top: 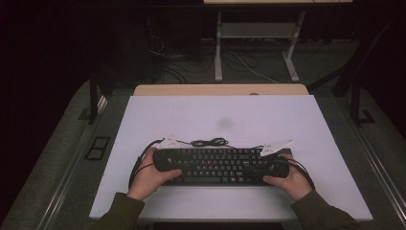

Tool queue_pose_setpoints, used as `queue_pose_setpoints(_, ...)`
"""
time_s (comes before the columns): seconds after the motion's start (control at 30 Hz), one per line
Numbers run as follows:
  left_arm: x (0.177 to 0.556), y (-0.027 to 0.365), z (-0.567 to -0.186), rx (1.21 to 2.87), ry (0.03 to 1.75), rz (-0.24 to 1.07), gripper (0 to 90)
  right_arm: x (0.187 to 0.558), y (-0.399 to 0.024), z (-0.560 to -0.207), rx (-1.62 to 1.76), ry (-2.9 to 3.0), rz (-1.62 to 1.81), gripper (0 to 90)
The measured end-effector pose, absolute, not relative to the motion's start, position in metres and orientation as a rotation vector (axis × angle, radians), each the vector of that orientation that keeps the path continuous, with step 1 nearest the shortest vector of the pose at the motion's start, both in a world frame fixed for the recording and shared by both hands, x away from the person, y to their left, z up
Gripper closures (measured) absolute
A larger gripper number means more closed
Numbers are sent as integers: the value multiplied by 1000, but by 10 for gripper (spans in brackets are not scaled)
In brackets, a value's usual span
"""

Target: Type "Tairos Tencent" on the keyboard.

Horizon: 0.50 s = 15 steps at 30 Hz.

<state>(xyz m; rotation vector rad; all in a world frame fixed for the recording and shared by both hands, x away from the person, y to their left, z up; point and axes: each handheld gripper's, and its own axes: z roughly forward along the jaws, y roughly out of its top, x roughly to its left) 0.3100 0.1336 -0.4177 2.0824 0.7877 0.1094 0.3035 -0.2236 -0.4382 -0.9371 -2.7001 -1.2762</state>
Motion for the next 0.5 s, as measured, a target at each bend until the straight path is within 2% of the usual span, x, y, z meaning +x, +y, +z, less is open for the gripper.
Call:
queue_pose_setpoints(0.23,308,140,-417,2078,790,117,512,304,-224,-434,-941,-2688,-1321,866)
queue_pose_setpoints(0.5,308,144,-417,2069,799,121,527,308,-221,-431,-951,-2653,-1421,697)
